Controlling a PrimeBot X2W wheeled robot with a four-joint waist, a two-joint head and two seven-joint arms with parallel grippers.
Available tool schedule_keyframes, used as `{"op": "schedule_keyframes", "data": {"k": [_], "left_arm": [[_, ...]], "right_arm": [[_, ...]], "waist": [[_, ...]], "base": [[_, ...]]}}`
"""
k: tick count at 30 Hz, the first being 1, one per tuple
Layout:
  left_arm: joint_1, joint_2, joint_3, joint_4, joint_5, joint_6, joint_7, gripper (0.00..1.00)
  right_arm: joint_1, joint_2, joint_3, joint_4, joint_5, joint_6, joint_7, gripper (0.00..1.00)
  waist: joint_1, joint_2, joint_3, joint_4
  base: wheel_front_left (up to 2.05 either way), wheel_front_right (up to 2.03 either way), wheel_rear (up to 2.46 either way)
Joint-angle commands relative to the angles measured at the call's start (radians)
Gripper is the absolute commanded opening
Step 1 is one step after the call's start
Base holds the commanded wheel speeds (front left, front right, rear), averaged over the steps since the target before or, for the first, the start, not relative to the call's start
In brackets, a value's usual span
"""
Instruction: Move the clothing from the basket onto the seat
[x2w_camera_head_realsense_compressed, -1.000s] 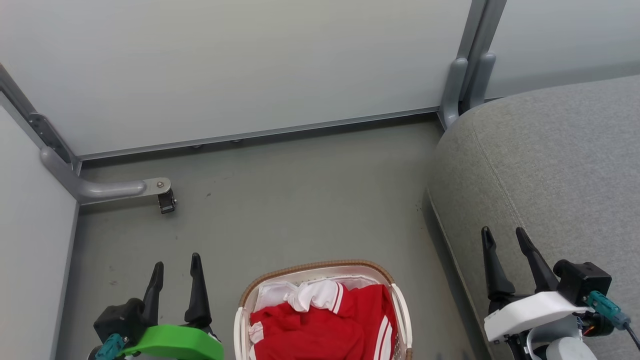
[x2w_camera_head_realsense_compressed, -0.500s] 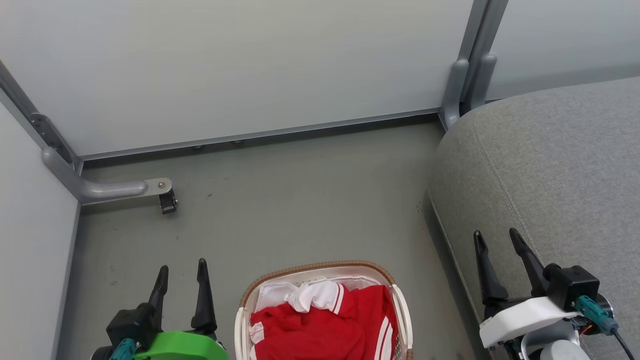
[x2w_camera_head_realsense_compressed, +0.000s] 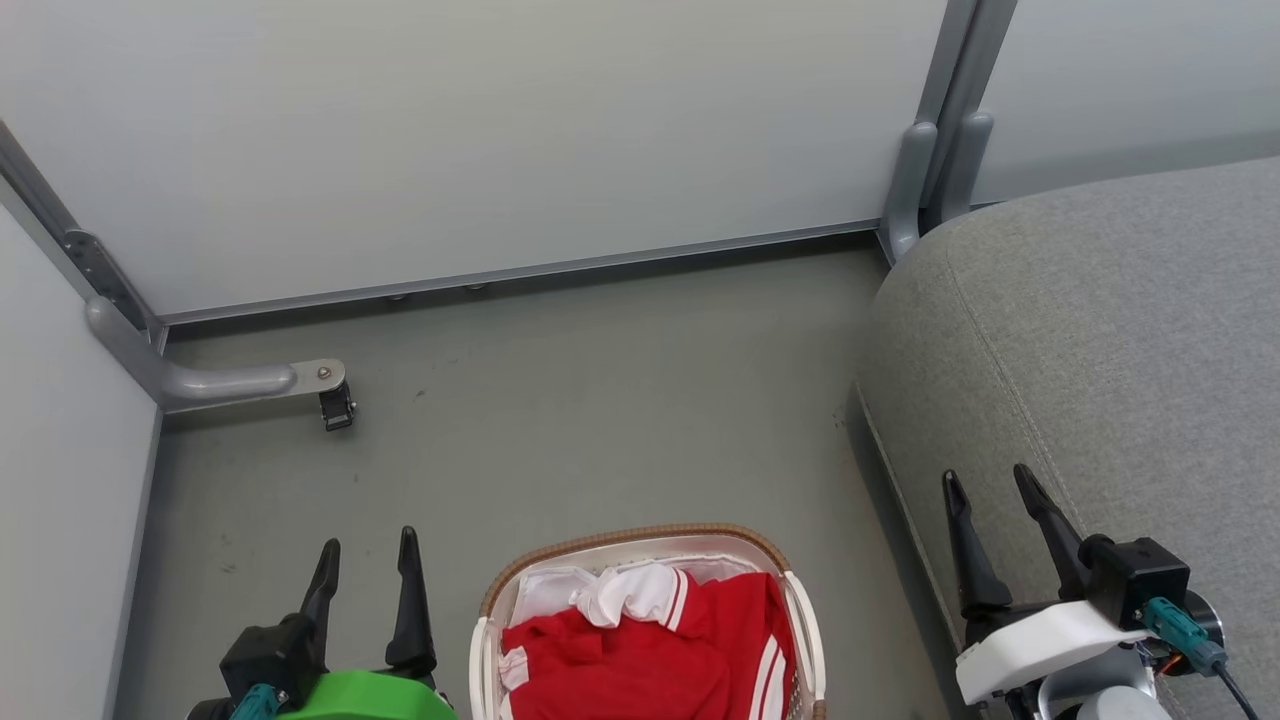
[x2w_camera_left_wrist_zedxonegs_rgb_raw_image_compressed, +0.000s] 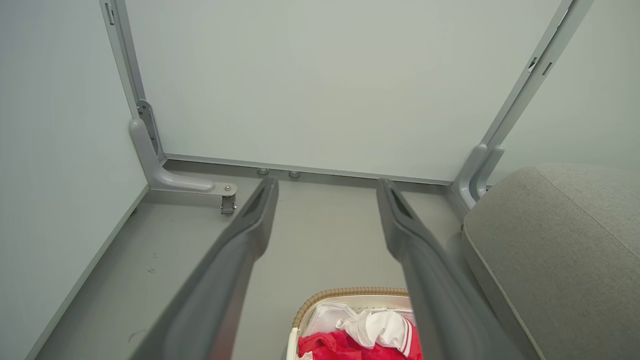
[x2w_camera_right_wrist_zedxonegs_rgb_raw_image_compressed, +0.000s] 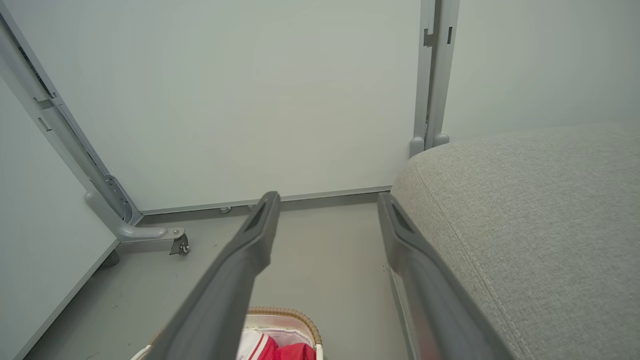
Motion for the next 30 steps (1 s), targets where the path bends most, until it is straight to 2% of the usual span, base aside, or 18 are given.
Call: {"op": "schedule_keyframes", "data": {"k": [1,17,23,30], "left_arm": [[0.012,0.007,0.000,0.001,-0.005,-0.002,0.000,1.00],[0.004,0.007,-0.007,-0.008,0.000,-0.005,0.000,1.00],[-0.057,0.006,-0.023,-0.014,0.022,-0.007,0.000,1.00],[-0.188,0.006,-0.079,0.001,0.056,-0.022,0.000,1.00]], "right_arm": [[0.014,-0.006,0.000,0.002,0.004,0.000,-0.005,1.00],[0.007,-0.006,-0.003,-0.008,-0.003,0.000,-0.005,1.00],[-0.035,-0.006,-0.024,-0.034,-0.022,0.000,-0.005,1.00],[-0.117,-0.006,-0.070,-0.076,-0.066,0.000,-0.005,1.00]], "waist": [[0.0000,0.0000,0.000,0.000],[0.0000,0.0000,0.016,-0.001],[0.0000,0.0000,0.089,-0.001],[0.0000,0.0000,0.247,-0.007]], "base": [[0.00,0.00,0.00],[0.00,0.00,0.00],[0.00,0.00,0.00],[0.00,0.00,0.00]]}}
